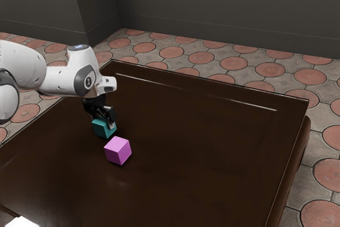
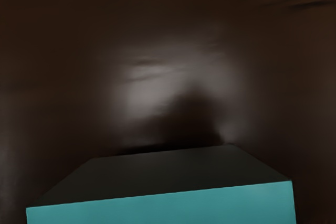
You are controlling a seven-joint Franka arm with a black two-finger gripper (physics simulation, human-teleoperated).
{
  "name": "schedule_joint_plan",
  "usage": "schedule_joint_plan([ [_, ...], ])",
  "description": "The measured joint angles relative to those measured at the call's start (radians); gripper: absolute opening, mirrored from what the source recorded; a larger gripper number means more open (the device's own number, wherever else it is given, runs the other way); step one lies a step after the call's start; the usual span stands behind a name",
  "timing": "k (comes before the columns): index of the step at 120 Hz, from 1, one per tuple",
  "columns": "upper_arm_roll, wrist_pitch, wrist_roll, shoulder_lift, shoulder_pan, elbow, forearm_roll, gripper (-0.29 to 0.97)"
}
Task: Pick up the blue block with one arm, and put the blue block on the pink block with one arm
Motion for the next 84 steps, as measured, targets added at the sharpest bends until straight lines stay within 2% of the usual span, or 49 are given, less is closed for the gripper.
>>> schedule_joint_plan([
  [34,0.0,0.011,0.024,0.005,0.0,0.0,-0.003,0.67],
  [54,0.0,0.012,0.032,0.005,0.0,0.0,-0.005,0.45],
  [84,0.001,0.012,0.034,0.001,0.001,0.001,0.0,0.37],
])
